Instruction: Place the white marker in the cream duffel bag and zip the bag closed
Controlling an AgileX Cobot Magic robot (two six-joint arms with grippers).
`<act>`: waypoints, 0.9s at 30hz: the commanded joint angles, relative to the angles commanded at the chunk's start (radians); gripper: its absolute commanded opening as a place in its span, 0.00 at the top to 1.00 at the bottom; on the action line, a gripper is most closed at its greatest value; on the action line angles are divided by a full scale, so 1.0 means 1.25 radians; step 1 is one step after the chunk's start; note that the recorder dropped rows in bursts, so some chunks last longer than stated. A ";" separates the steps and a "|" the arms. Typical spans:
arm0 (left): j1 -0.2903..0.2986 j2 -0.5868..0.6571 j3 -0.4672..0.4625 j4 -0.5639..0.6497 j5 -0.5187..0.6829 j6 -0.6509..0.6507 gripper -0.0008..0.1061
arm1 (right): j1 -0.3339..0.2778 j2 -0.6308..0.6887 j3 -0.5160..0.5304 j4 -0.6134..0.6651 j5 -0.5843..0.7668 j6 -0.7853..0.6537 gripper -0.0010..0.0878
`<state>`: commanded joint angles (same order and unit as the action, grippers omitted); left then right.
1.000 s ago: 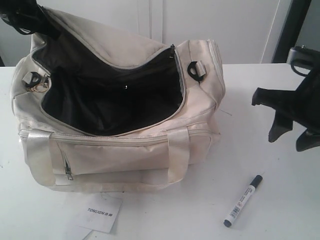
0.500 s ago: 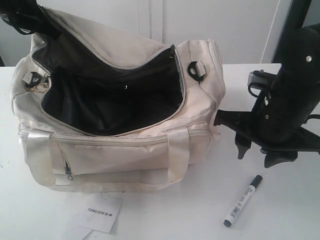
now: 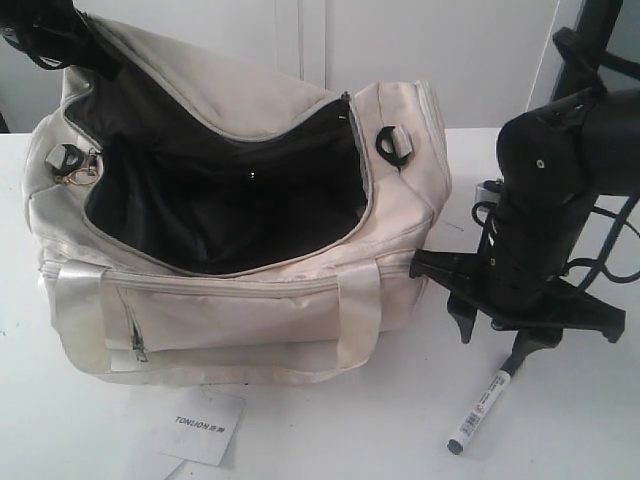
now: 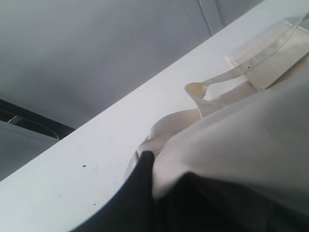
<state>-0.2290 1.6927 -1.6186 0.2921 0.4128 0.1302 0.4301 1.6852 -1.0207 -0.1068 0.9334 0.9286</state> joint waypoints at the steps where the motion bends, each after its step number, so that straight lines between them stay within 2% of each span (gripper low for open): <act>1: 0.000 0.000 0.000 0.000 0.000 0.000 0.99 | -0.004 0.002 0.000 0.000 0.000 0.000 0.48; 10: 0.000 0.000 0.000 0.000 0.000 0.000 0.99 | -0.026 0.012 0.007 0.014 -0.013 -0.002 0.48; 17: 0.000 0.000 0.000 0.000 0.000 0.000 0.99 | -0.043 0.012 0.078 0.065 -0.124 0.013 0.48; 19: 0.000 0.000 0.000 0.000 0.000 0.000 0.99 | -0.043 0.012 0.084 0.092 -0.138 0.010 0.48; 23: 0.000 0.000 0.000 0.000 0.000 0.000 0.99 | -0.043 -0.022 0.076 0.085 -0.170 -0.011 0.48; 27: 0.000 0.000 0.000 0.000 0.000 0.000 0.99 | -0.043 -0.062 0.075 0.085 -0.129 -0.005 0.48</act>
<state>-0.2290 1.6927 -1.6186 0.2921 0.4128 0.1302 0.3767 1.6072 -0.9276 0.0000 0.7721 0.9219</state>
